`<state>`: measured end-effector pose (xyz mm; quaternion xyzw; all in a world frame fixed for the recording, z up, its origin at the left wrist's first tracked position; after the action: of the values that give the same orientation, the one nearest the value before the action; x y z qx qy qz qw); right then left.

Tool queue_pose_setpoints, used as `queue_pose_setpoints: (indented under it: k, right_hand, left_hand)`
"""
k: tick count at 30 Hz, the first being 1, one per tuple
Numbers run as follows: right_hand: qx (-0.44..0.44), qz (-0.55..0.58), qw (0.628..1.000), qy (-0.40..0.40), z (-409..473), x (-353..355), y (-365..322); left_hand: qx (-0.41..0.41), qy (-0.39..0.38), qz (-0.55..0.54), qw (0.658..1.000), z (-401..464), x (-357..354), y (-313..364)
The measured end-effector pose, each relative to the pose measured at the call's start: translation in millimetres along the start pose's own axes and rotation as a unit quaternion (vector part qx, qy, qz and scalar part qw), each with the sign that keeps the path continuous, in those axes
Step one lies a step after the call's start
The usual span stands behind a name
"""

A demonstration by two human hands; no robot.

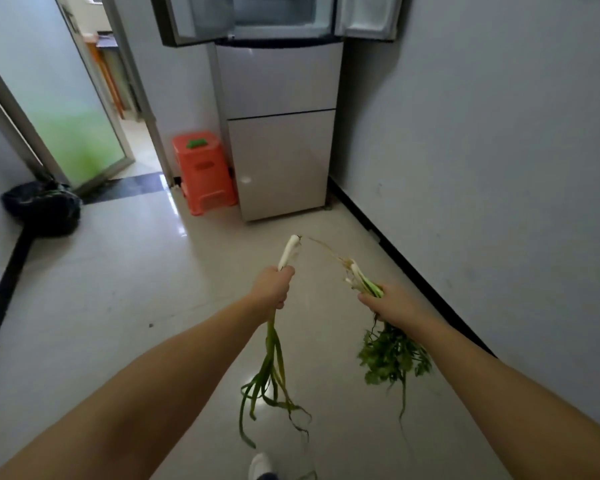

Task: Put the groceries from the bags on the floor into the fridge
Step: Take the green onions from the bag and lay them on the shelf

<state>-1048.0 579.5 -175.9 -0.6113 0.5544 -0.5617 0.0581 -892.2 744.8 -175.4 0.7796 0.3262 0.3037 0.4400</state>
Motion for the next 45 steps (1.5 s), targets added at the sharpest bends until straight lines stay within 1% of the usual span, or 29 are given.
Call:
queue_pose_setpoints:
  k: [3,7,11,15,21,25,30,34,37,41,45]
  right_hand:
    - [0.007,-0.007,1.000,0.003,43.7,19.5,-3.5]
    - [0.020,-0.011,0.999,0.033,118.8,63.8,-21.7]
    - [0.026,-0.022,0.997,0.075,196.3,133.4,-56.1]
    - [0.031,0.007,0.993,0.113,266.0,193.4,-78.5]
    - [0.032,0.013,0.995,0.094,384.1,236.2,-90.4]
    - [0.068,0.032,0.994,0.077,476.7,263.6,-120.1]
    - [0.110,0.007,0.993,0.035,596.4,308.9,-159.7]
    - [0.144,0.002,0.989,0.029,685.2,344.1,-207.2]
    - [0.182,-0.020,0.983,0.005,738.9,343.9,-256.2]
    - [0.246,-0.001,0.969,-0.023,803.1,337.9,-335.1]
    - [0.306,0.024,0.952,-0.022,871.8,346.3,-421.0]
  left_hand:
    - [-0.011,-0.009,0.009,1.000,47.5,-20.8,28.1]
    - [-0.033,-0.021,0.025,0.999,126.4,-38.9,76.8]
    - [-0.073,-0.040,0.028,0.996,209.8,-48.5,158.5]
    - [-0.118,-0.034,0.041,0.992,282.8,-57.6,238.9]
    - [-0.109,-0.045,0.032,0.992,382.9,-86.6,293.4]
    - [-0.128,-0.012,0.048,0.991,464.1,-91.4,334.8]
    - [-0.113,0.043,0.004,0.993,565.1,-90.3,395.3]
    - [-0.113,0.068,-0.034,0.991,623.3,-83.3,434.7]
    - [-0.127,0.090,-0.030,0.987,662.1,-63.9,465.0]
    - [-0.162,0.145,-0.032,0.976,720.0,-15.7,522.5]
    - [-0.210,0.189,-0.042,0.958,785.2,45.5,589.1]
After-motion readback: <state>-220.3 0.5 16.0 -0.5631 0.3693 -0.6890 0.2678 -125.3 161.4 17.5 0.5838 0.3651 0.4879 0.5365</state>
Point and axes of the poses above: each hand's wrist, its own z-axis towards the middle knuckle, its own x-axis out of the back of the hand, y = z × x, the point moved 4 cm from there along z, towards the middle knuckle
